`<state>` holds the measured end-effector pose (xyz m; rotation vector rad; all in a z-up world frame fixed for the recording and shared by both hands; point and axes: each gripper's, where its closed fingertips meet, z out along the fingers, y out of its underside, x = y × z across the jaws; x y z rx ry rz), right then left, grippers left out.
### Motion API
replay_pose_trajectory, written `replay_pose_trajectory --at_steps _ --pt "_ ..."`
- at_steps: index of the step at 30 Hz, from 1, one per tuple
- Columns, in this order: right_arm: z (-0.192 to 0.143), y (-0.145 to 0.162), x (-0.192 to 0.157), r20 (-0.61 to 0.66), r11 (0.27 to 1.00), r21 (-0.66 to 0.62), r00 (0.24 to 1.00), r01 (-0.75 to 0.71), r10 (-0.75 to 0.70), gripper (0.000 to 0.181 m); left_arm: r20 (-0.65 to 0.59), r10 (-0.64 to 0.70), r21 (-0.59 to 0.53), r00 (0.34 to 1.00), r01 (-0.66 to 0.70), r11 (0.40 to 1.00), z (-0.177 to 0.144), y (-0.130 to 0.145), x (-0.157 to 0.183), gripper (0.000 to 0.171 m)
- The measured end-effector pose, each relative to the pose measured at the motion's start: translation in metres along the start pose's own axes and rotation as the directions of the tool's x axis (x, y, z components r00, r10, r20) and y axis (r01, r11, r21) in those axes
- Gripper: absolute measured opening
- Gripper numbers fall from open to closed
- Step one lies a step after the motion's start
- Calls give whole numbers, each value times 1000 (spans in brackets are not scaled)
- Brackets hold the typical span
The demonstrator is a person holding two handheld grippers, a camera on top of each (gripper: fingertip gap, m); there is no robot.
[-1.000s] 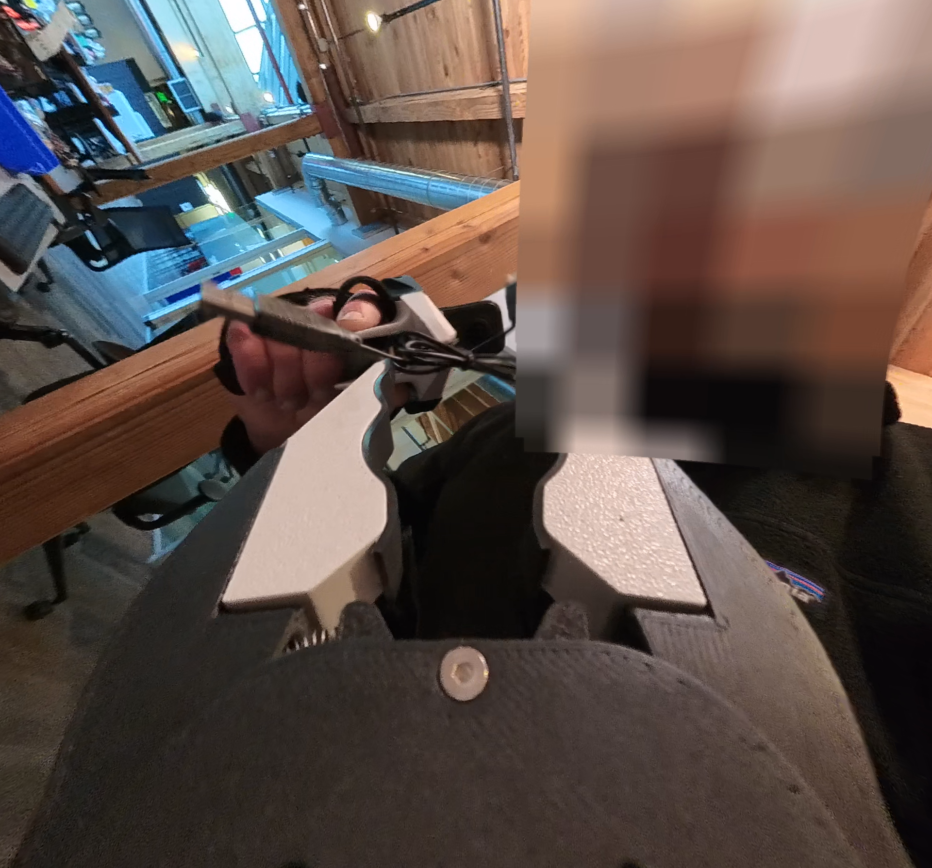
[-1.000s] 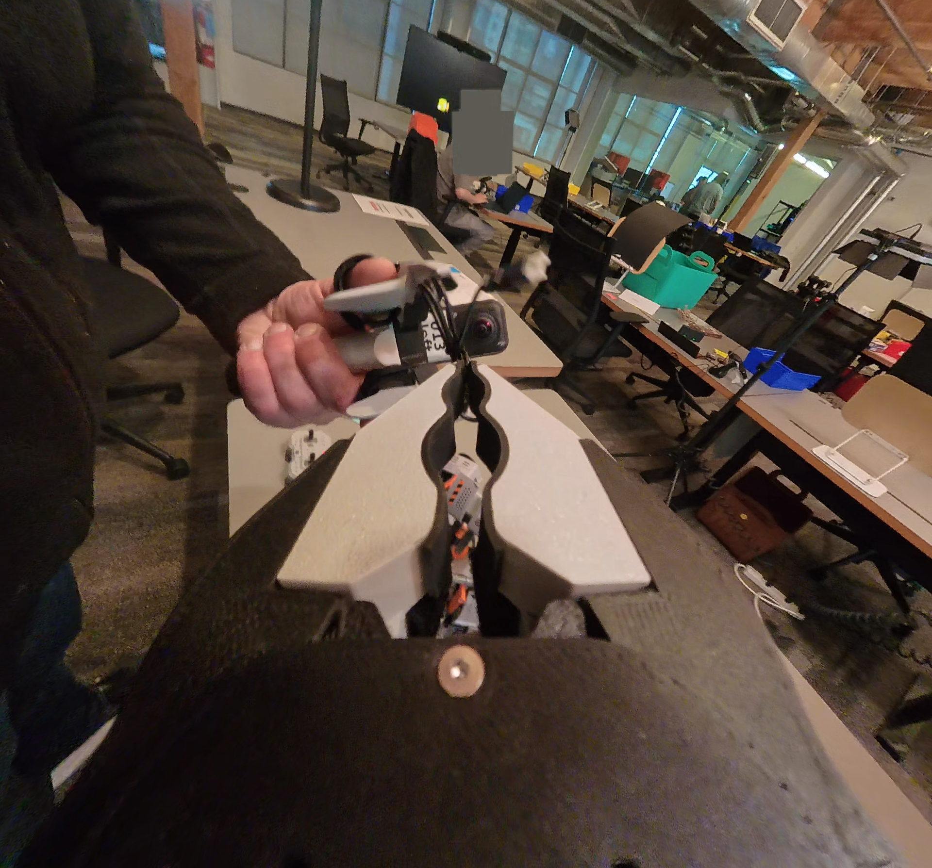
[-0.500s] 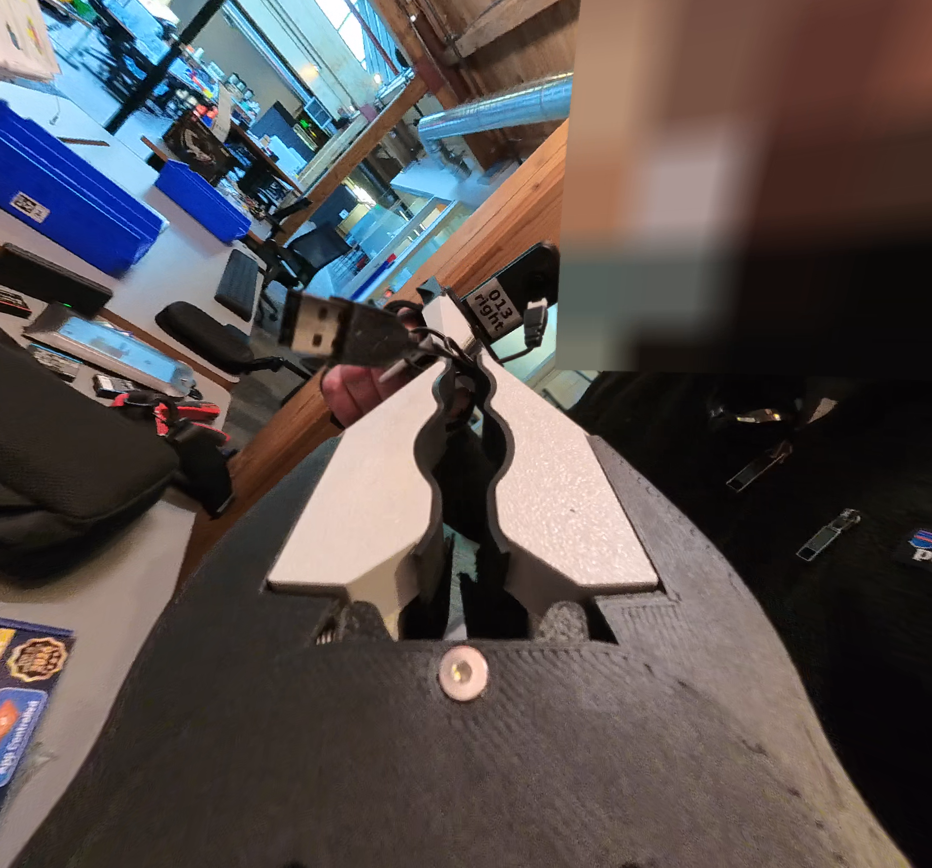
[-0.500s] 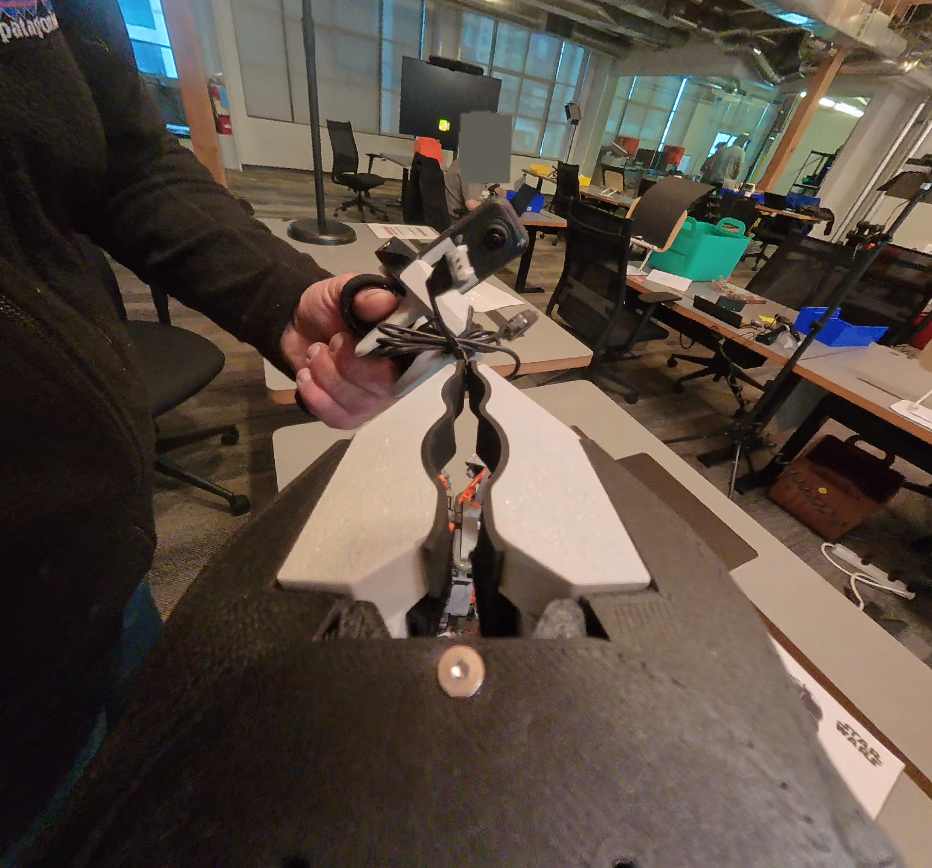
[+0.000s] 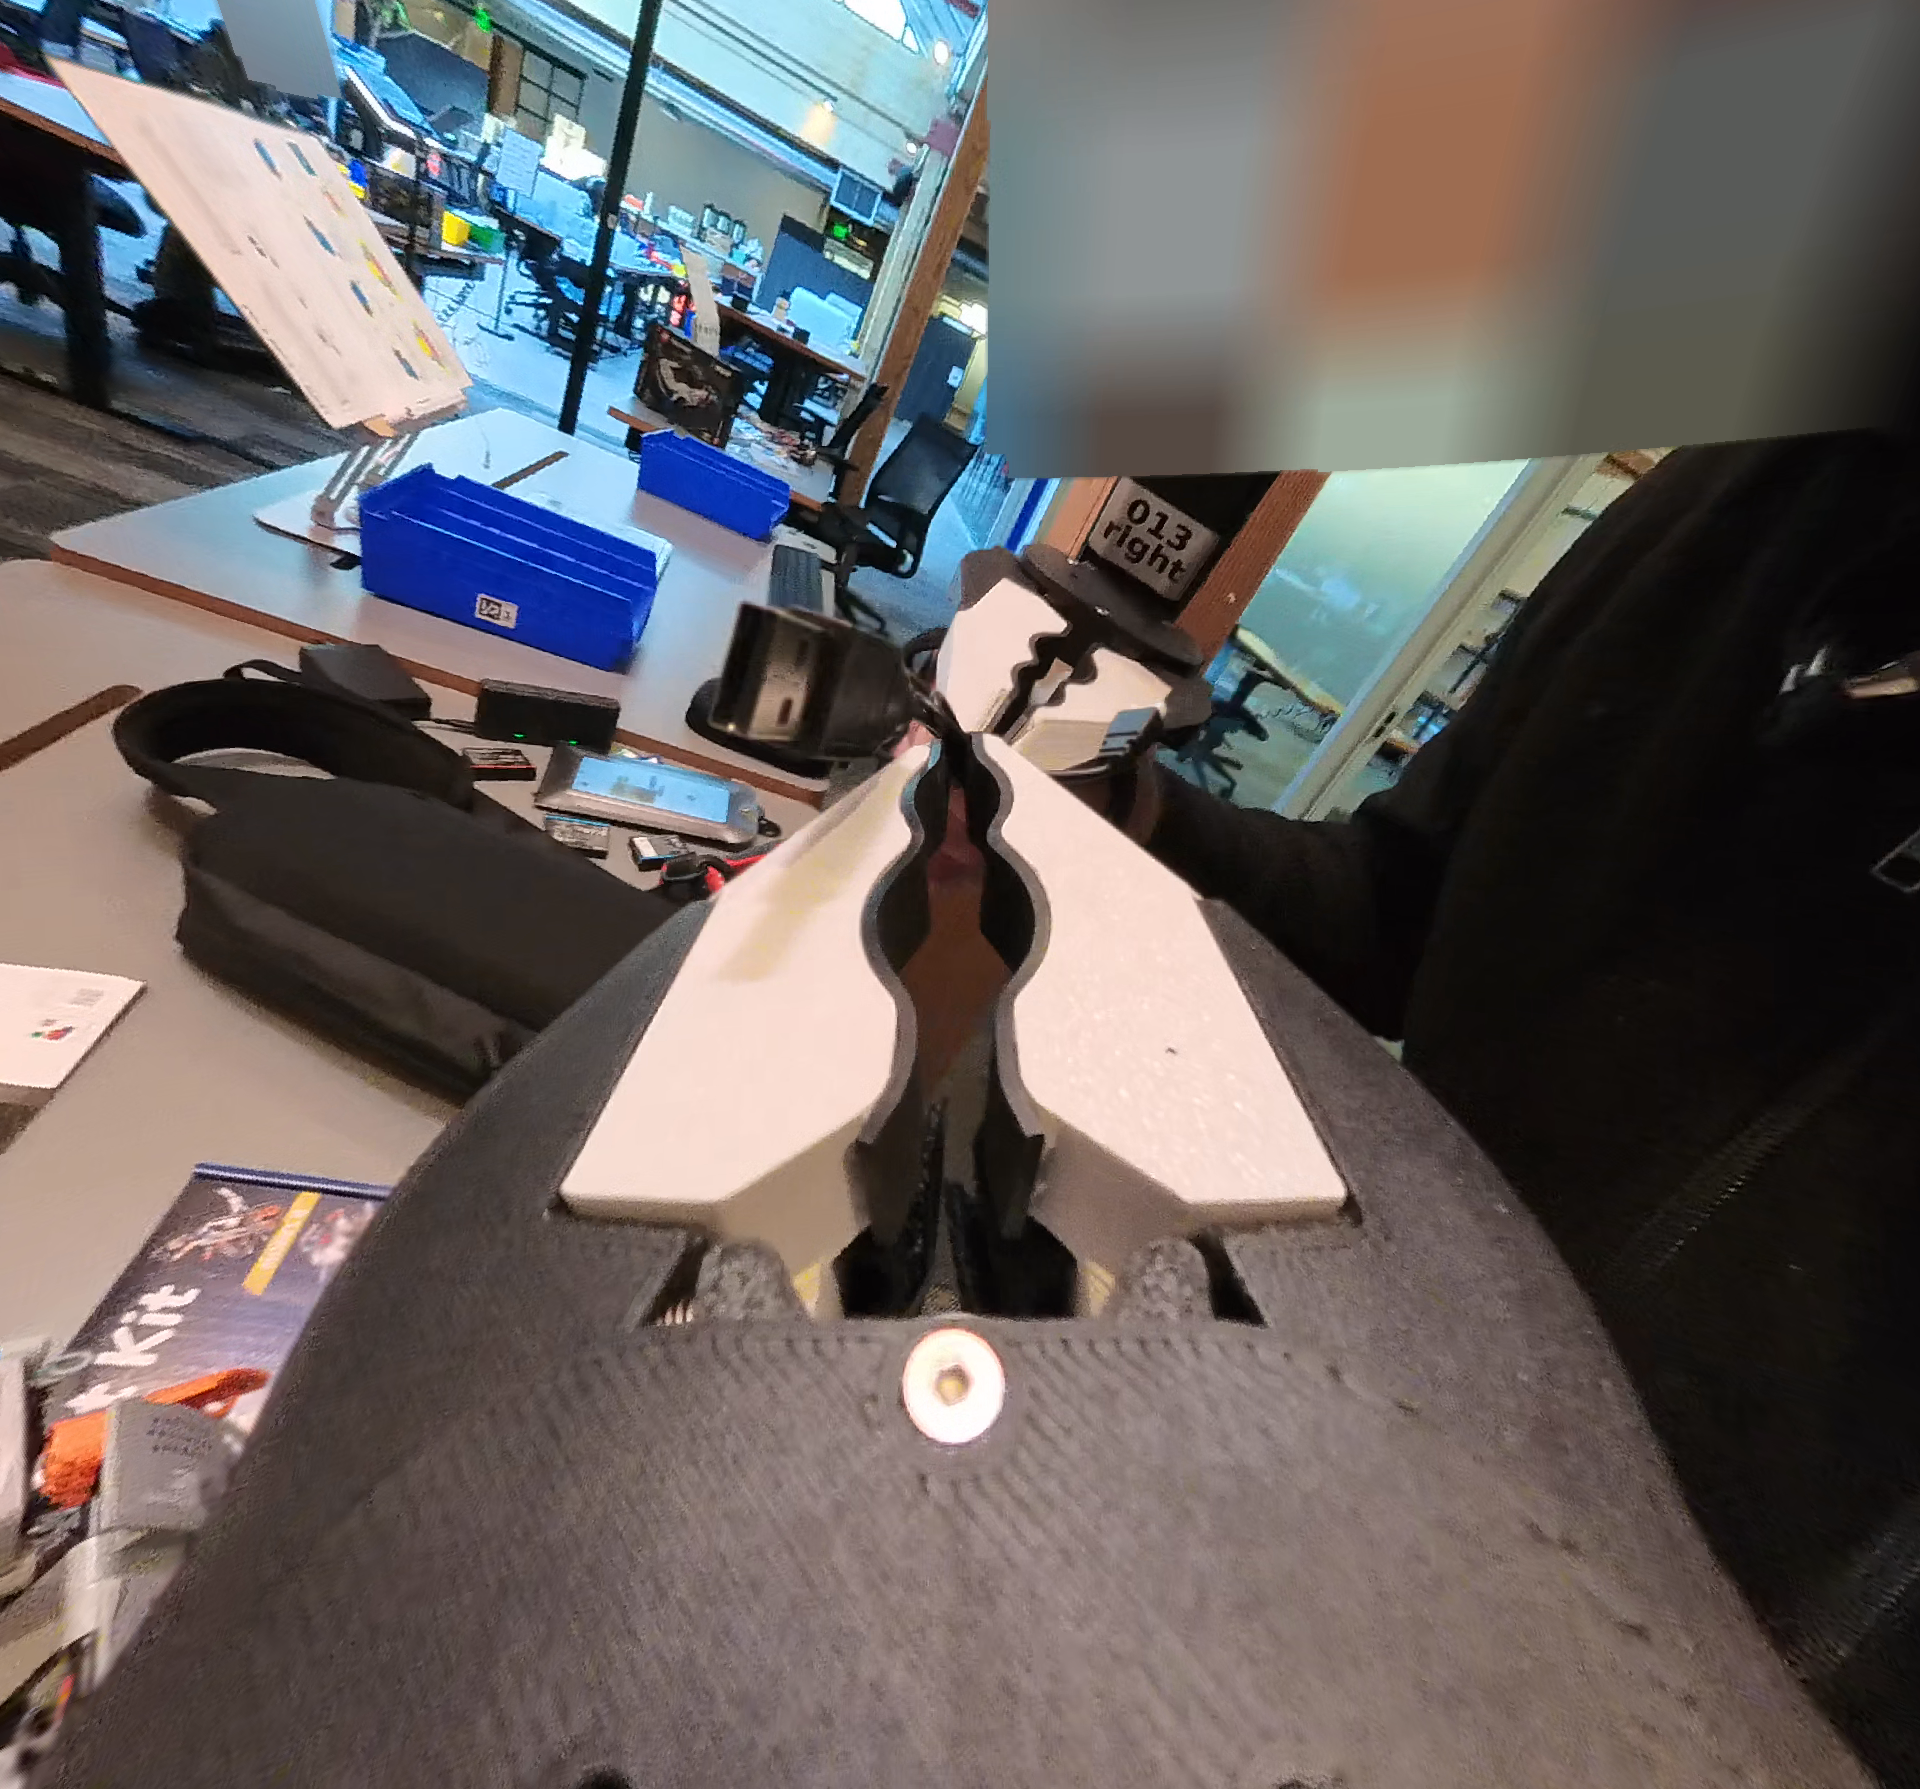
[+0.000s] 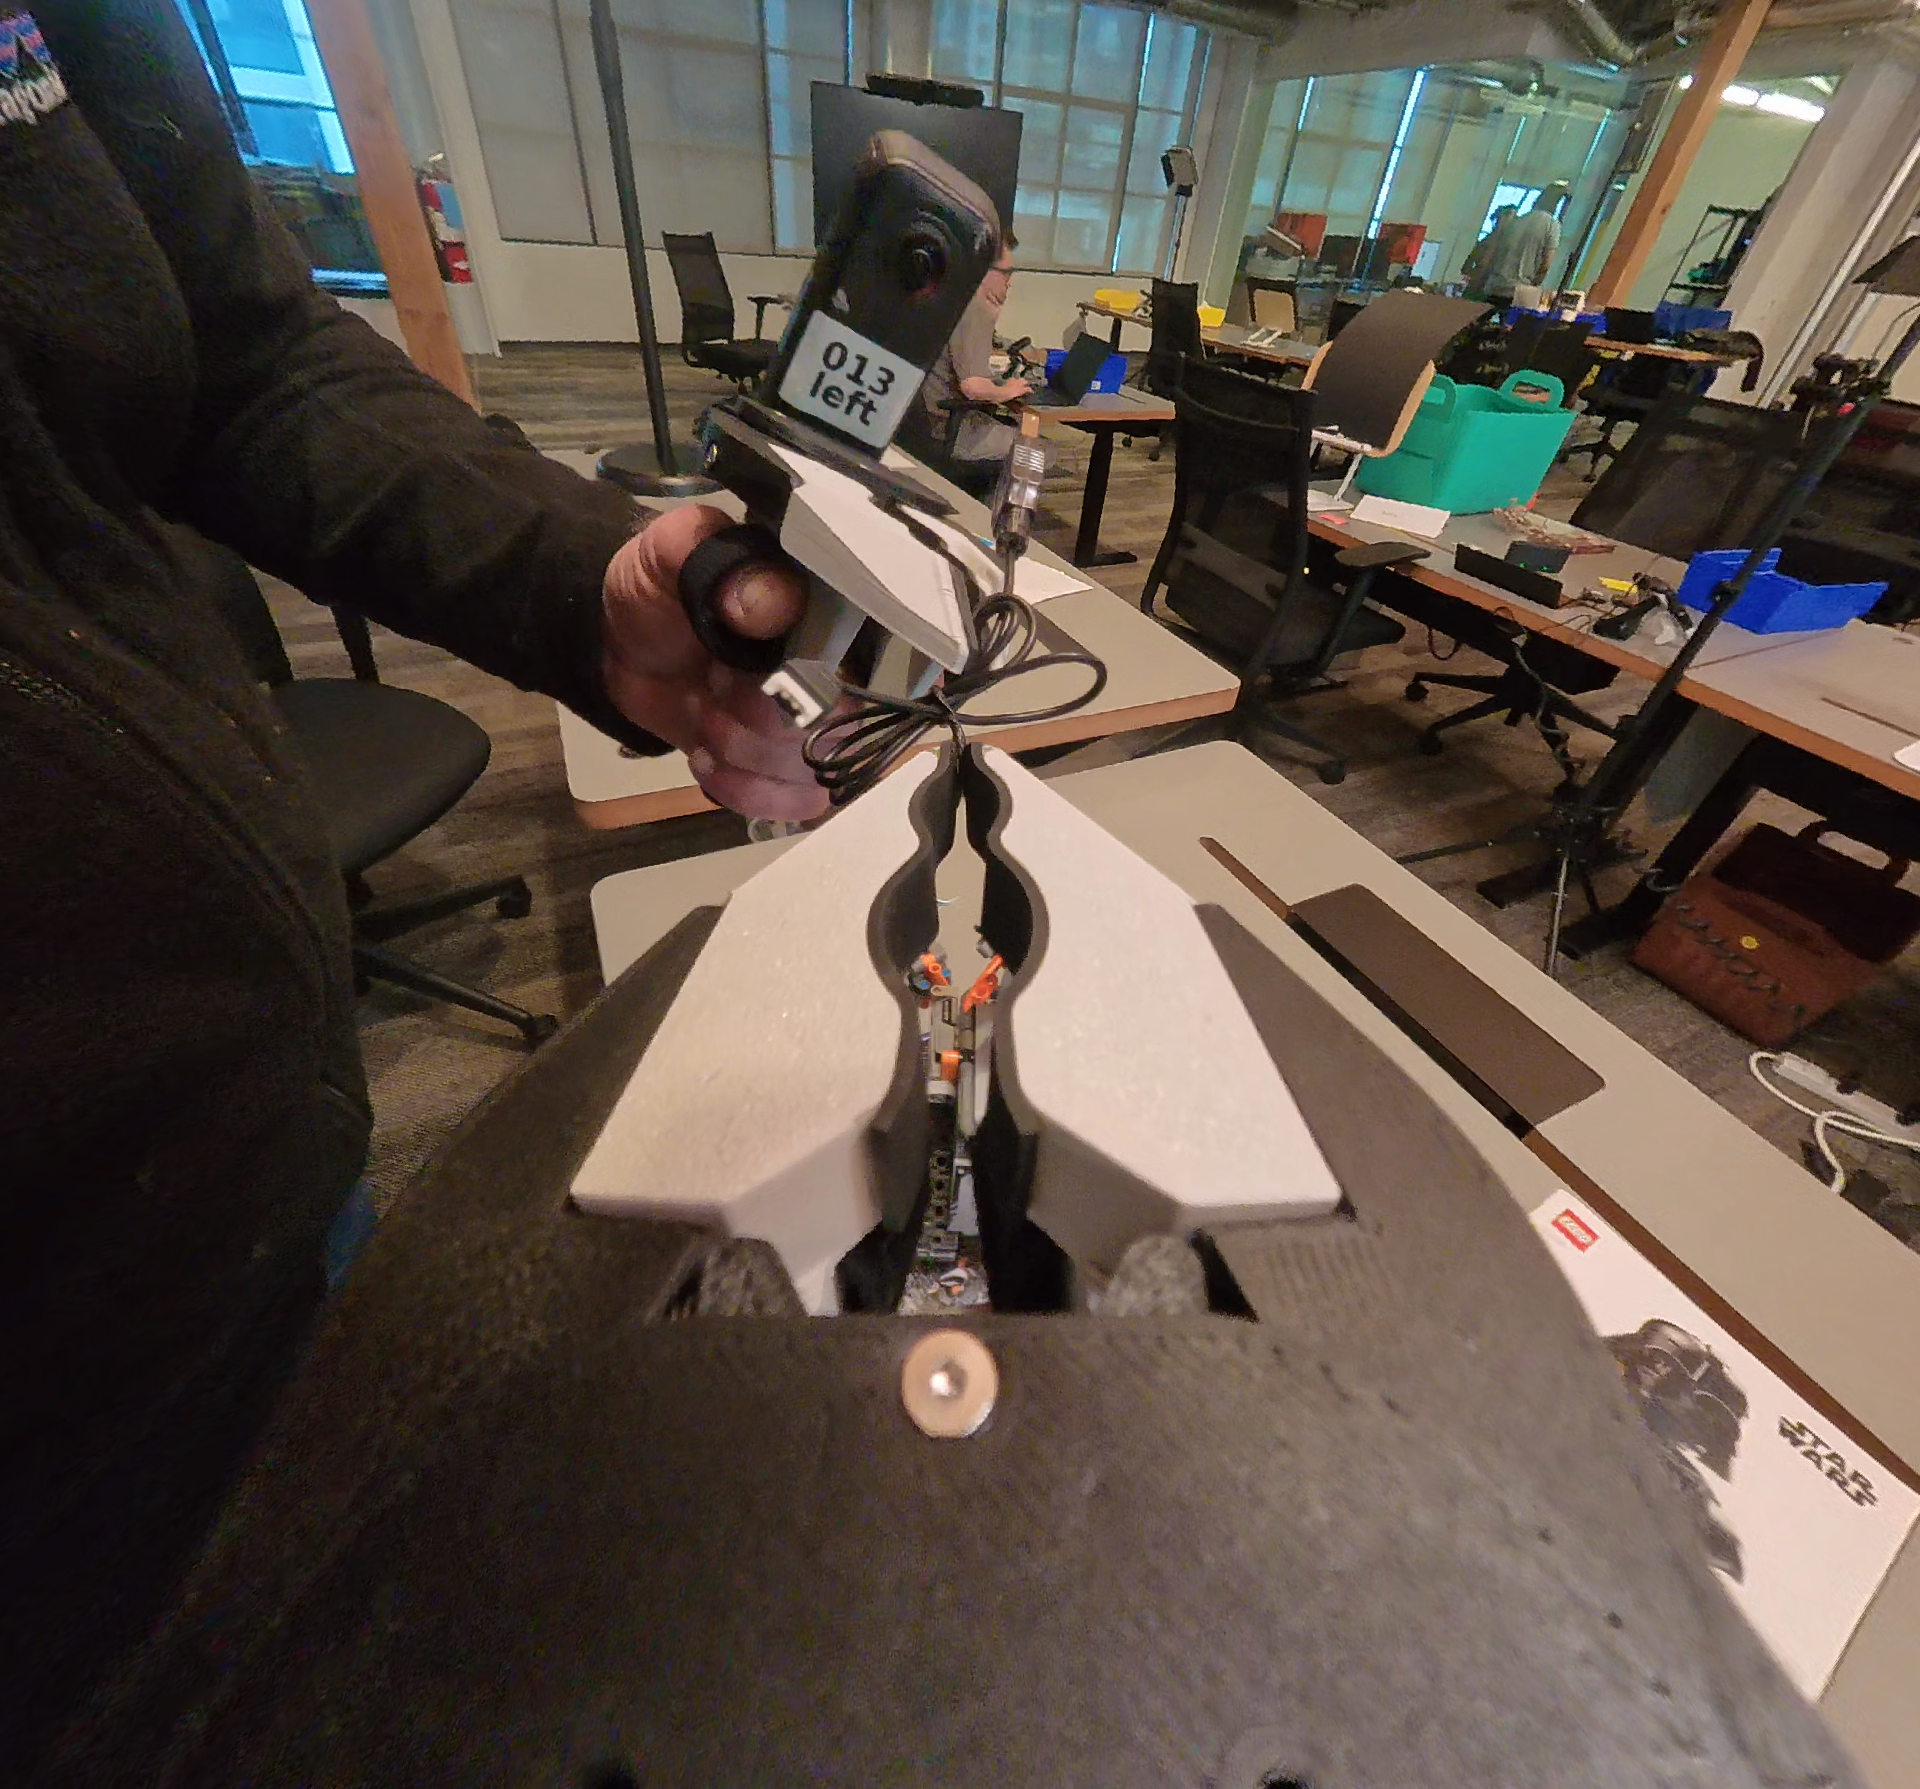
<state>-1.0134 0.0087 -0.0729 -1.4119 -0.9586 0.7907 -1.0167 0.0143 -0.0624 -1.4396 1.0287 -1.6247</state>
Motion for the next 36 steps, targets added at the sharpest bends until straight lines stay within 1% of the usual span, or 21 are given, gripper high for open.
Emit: replay_pose_trajectory --at_steps 4,6,7,8,9,11,13,14,16,17,19,21,23,25,26,29,30,33,34,35,36 --pt "0 1 2 -35 993 -48 994 103 -105 0 -12 -92 1 996 92 996 -1 2 -3 0" --pt "2 1 4 -79 965 -109 965 239 -248 0 -32 -186 22 982 187 982 -3 3 -6 0" --pt "3 -2 3 -77 967 -102 968 232 -240 0 -48 -205 33 978 206 978 -4 2 -5 0" --pt "4 -6 2 -56 984 -67 984 167 -171 0 -48 -181 36 982 183 982 -5 0 -4 0" --pt "4 -4 3 -24 996 -48 997 70 -71 3 -23 -117 18 993 117 993 -6 0 -4 0" --pt "2 0 6 72 981 -2 978 -195 194 12 -21 5 -7 1000 -5 1000 -7 -4 2 0" --pt "-4 -8 13 169 884 108 885 -455 435 14 7 122 -39 992 -122 992 -8 -9 3 0" --pt "-5 -7 14 229 824 100 819 -557 526 20 22 194 -66 981 -192 979 -9 -10 3 0" --pt "-6 -6 16 311 702 96 691 -706 652 21 44 358 -148 933 -349 925 -9 -7 3 0" --pt "-5 -6 10 361 658 64 632 -750 685 22 44 437 -190 899 -422 887 -9 -5 4 0" --pt "4 3 3 359 620 -5 577 -785 734 24 42 563 -249 825 -537 806 -8 -2 6 0" --pt "9 5 -4 393 553 -61 489 -831 779 23 41 675 -303 737 -634 711 -7 -1 6 0" --pt "9 1 0 435 483 -31 424 -875 794 16 7 757 -348 654 -708 615 -5 3 9 0" --pt "8 -5 1 487 436 -7 378 -900 787 12 -18 793 -369 609 -741 561 -3 7 11 0" --pt "9 -5 0 488 436 -1 380 -900 786 7 -25 797 -374 603 -746 552 -3 8 11 0" --pt "8 -8 -1 499 456 22 405 -890 766 0 -10 790 -374 613 -735 566 -4 7 8 0" --pt "8 -9 -1 501 469 28 419 -883 758 0 -1 776 -367 630 -722 586 -4 6 8 0" --pt "6 -12 0 481 535 77 501 -841 719 0 42 678 -321 734 -633 705 -4 2 6 0" --pt "5 -14 1 469 565 98 539 -819 700 0 54 611 -293 790 -572 766 -3 1 6 0" --pt "5 -15 2 433 624 125 608 -771 665 0 68 514 -258 855 -483 837 -2 -1 5 0" --pt "5 -15 1 378 706 138 696 -694 611 0 73 397 -223 915 -373 901 -2 -2 3 0"
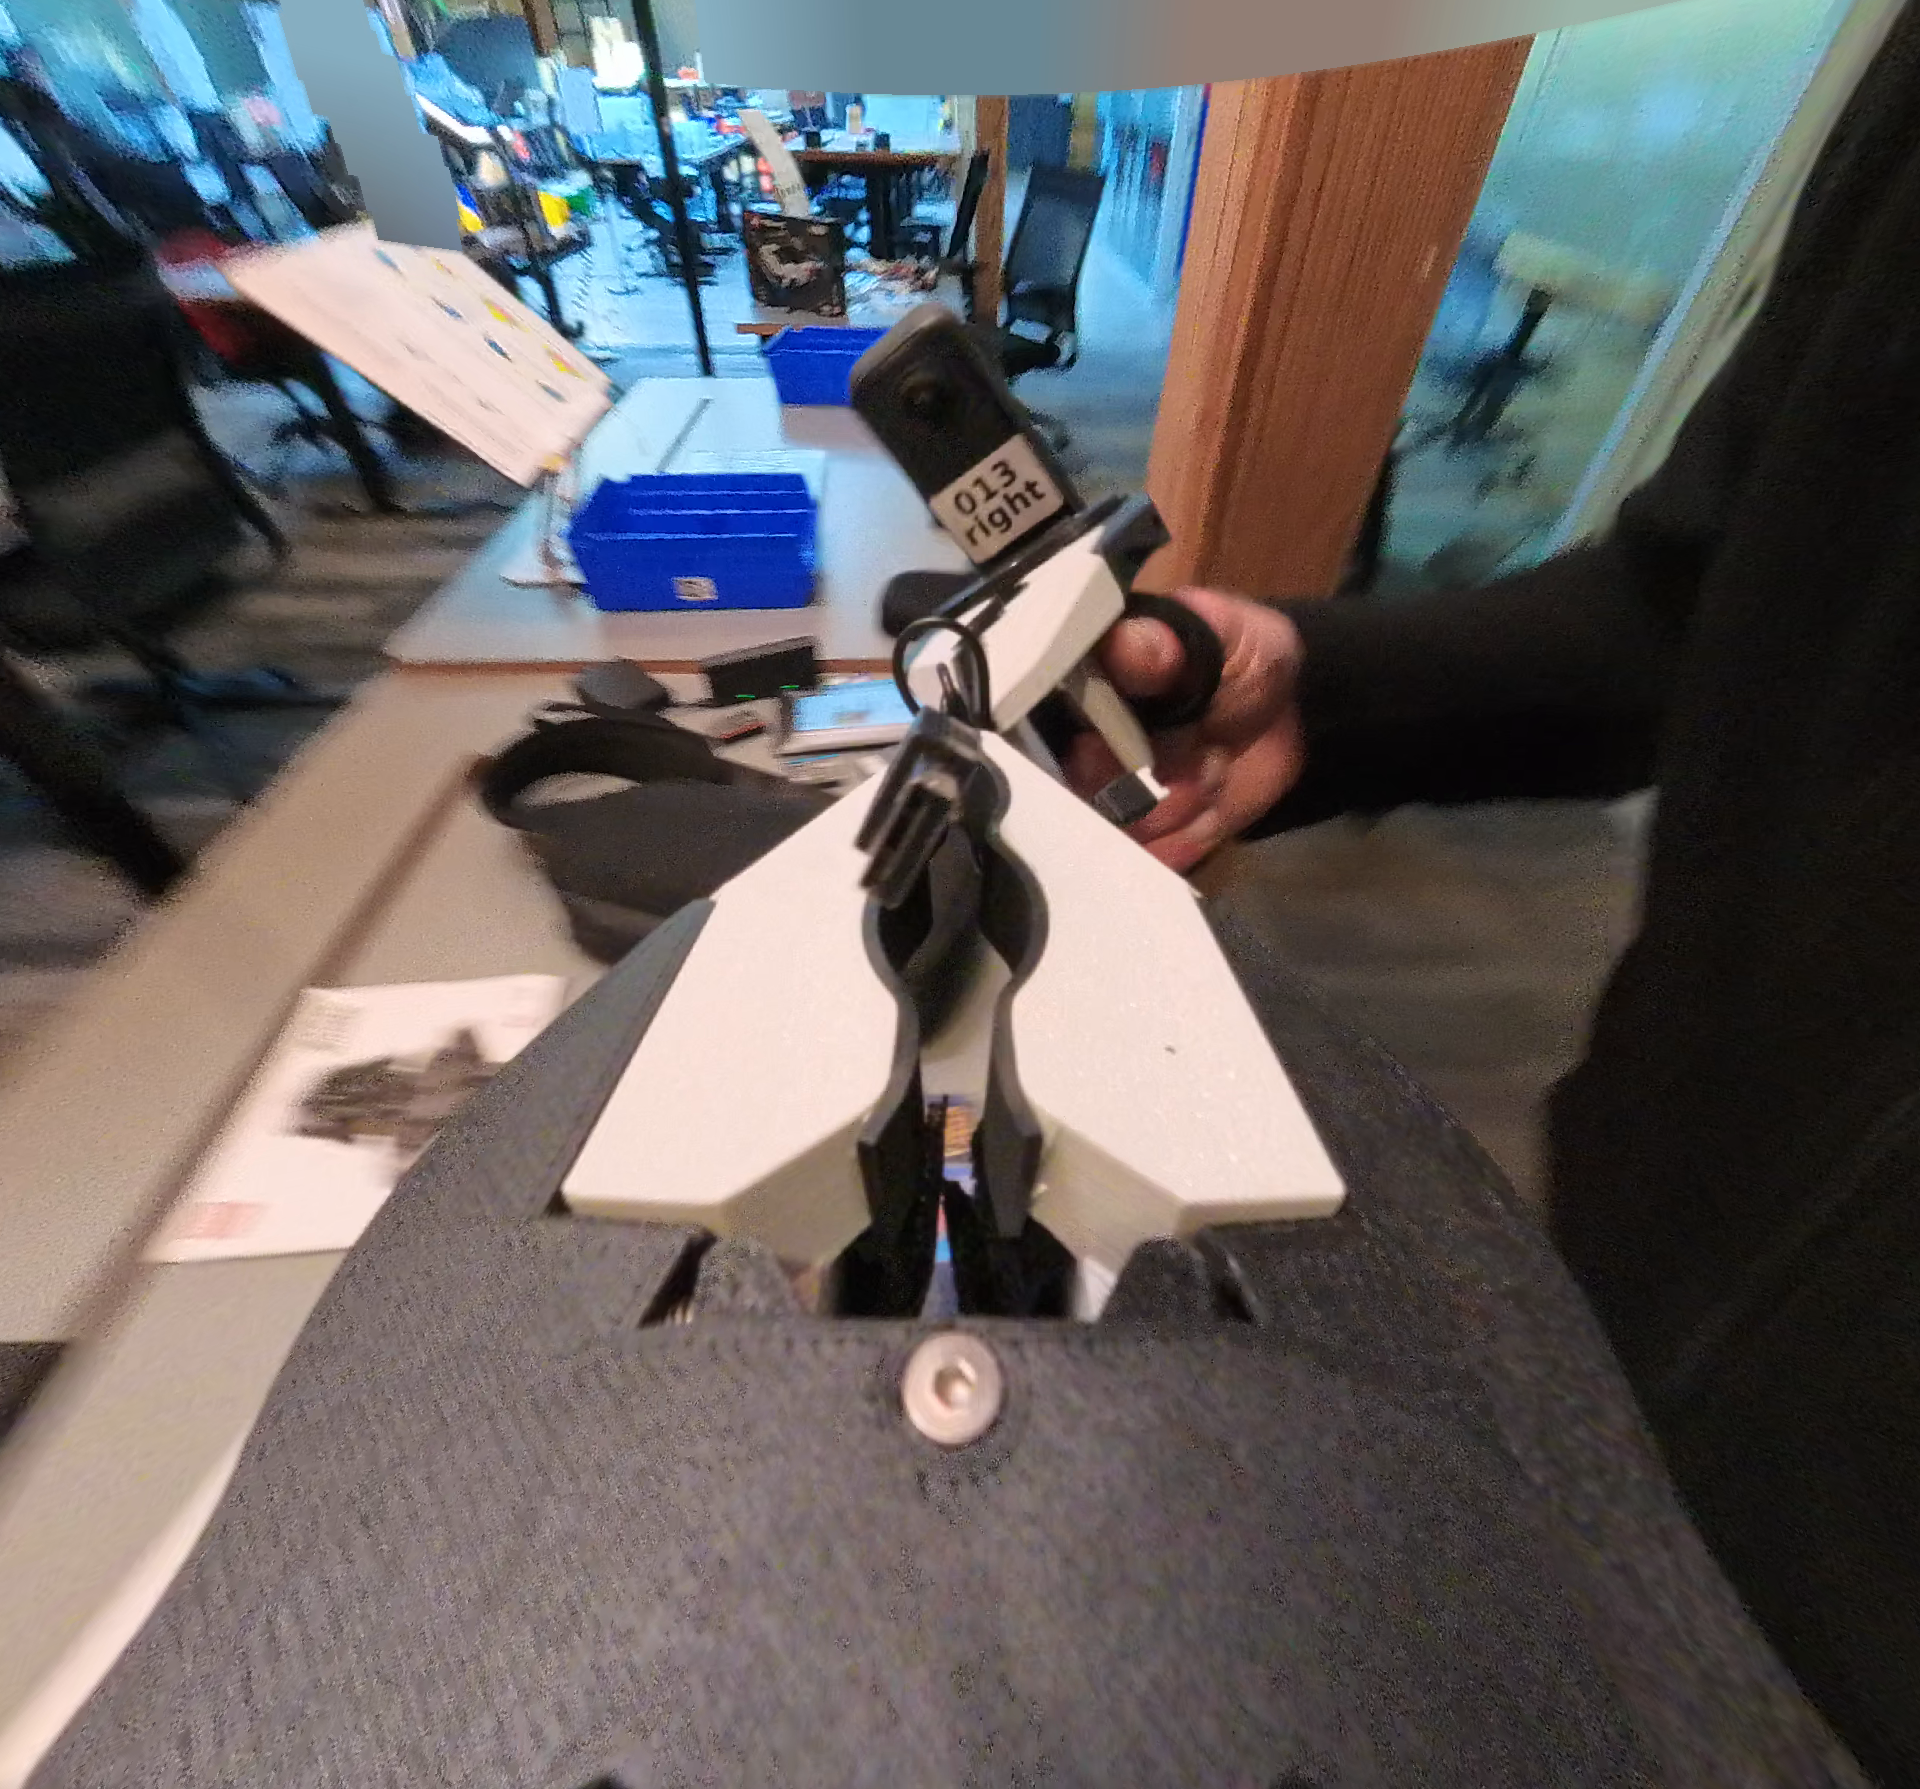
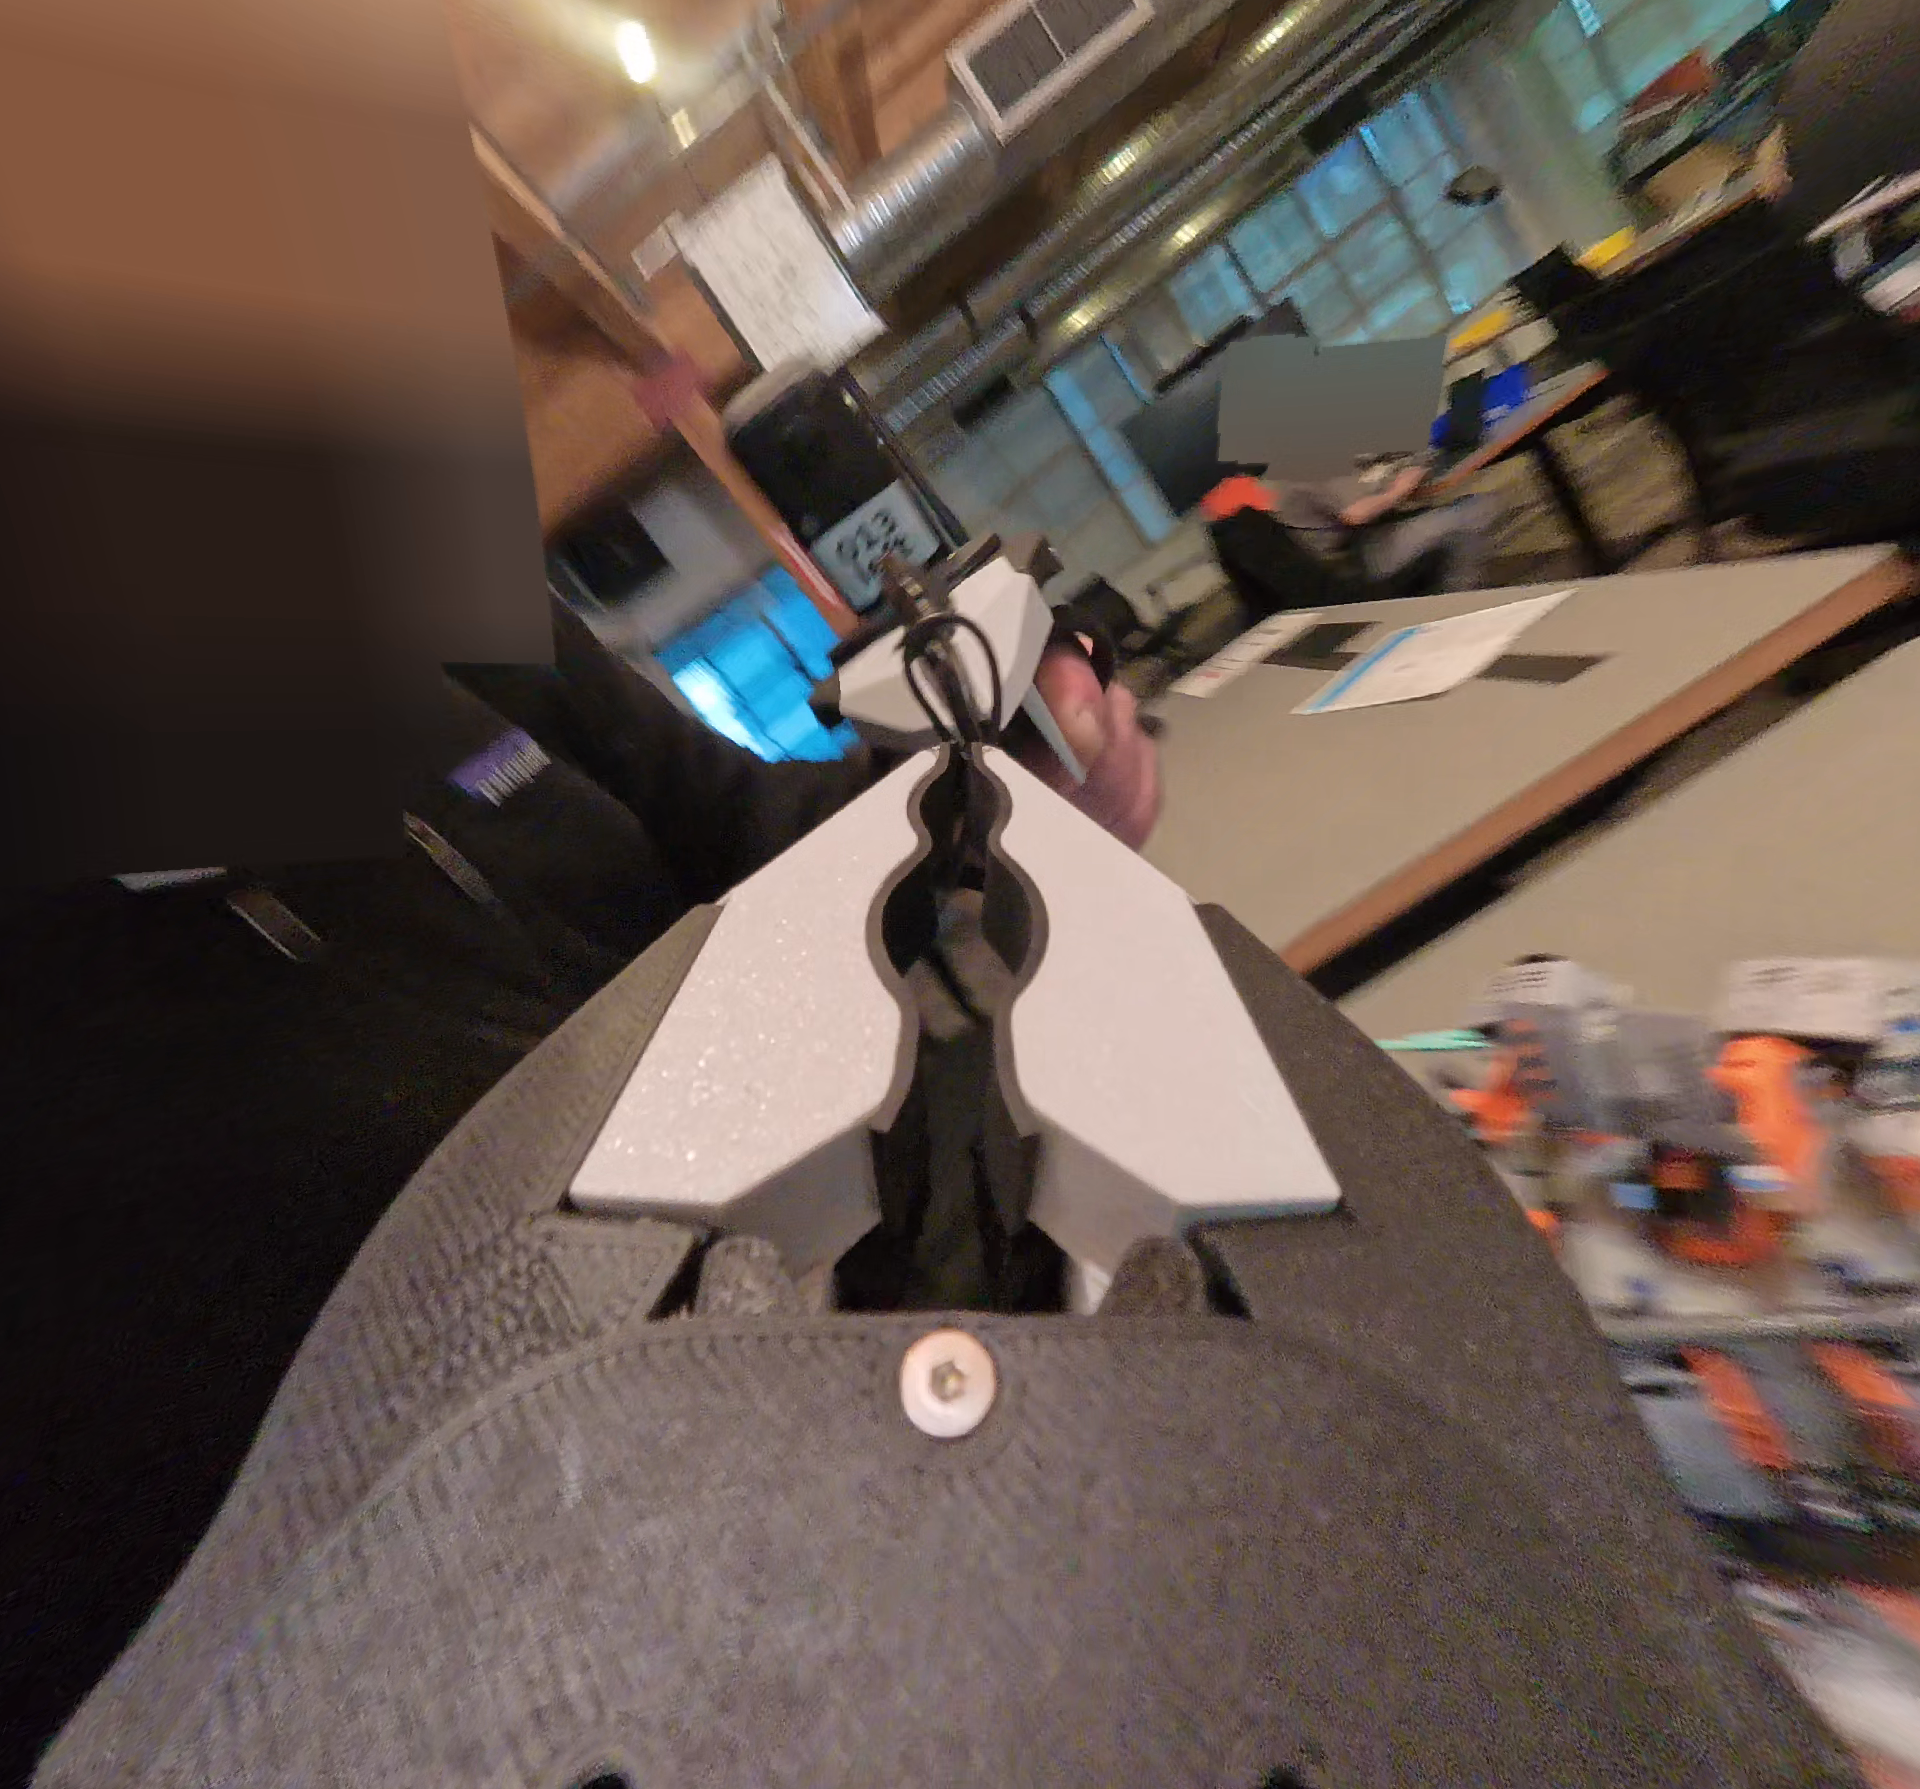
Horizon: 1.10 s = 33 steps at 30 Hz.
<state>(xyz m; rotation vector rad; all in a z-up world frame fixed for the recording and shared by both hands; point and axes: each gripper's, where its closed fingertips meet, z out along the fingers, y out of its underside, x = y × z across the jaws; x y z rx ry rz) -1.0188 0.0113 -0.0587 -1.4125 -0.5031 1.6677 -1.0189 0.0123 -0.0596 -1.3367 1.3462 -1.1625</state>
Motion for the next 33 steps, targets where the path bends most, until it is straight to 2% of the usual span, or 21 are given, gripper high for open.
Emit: replay_pose_trajectory --at_steps 2,3,5,7,9,10,11,12,13,14,15,17,18,19,20,21,24,27,30,31,33 --pt "-1 2 0 -73 971 -113 973 210 -219 0 -68 -252 52 965 255 965 1 2 -2 0" --pt "-2 4 1 -94 927 -189 934 323 -344 0 -115 -370 49 922 377 925 3 5 -1 0" --pt "-3 7 1 -91 765 -345 791 544 -604 0 -195 -558 66 806 579 813 4 7 -3 0" --pt "-6 11 4 -19 485 -506 553 713 -833 0 -281 -703 36 653 739 672 6 12 -2 0" --pt "-10 16 16 118 110 -653 244 750 -963 0 -282 -790 14 544 826 564 9 23 -7 0" --pt "-10 17 19 187 -51 -681 106 730 -977 0 -289 -816 7 501 853 521 9 26 -9 0" --pt "-8 20 18 234 -141 -679 30 721 -972 0 -286 -822 7 491 859 511 9 28 -10 0" --pt "-6 23 17 246 -154 -671 21 725 -969 0 -270 -811 9 520 843 538 10 28 -10 0" --pt "-6 22 18 202 -84 -671 73 736 -977 0 -241 -778 22 580 805 593 9 28 -10 0" --pt "-7 19 19 113 71 -669 196 740 -974 6 -193 -730 36 656 748 663 8 28 -12 0" --pt "-6 14 17 3 278 -639 364 717 -932 18 -134 -671 44 729 681 731 6 28 -15 0" --pt "-7 0 13 -179 684 -486 704 544 -687 17 -33 -523 68 852 524 849 1 22 -22 0" --pt "-8 -7 14 -233 827 -383 823 412 -518 21 25 -431 64 902 429 901 -1 19 -26 0" --pt "-11 -11 16 -252 917 -286 902 278 -352 23 74 -334 48 940 331 942 -3 17 -27 0" --pt "-13 -11 20 -253 966 -218 948 140 -195 20 117 -232 36 966 229 973 -4 13 -28 0" --pt "-15 -8 24 -243 985 -172 968 23 -65 23 163 -128 11 978 128 992 -5 11 -30 0" --pt "-14 -1 29 -187 983 -63 969 -173 159 19 243 174 -94 954 -155 983 -4 9 -29 0" --pt "-7 8 30 -133 953 -30 946 -302 296 20 257 375 -167 891 -342 925 -1 10 -24 0" --pt "-2 10 29 -65 917 13 915 -398 398 19 249 510 -212 823 -467 858 2 10 -19 0" --pt "-2 6 28 -34 910 41 910 -413 414 15 245 545 -222 802 -501 837 3 10 -17 0" --pt "-3 3 27 -13 910 71 912 -408 410 1 241 553 -225 797 -509 831 5 11 -17 0"
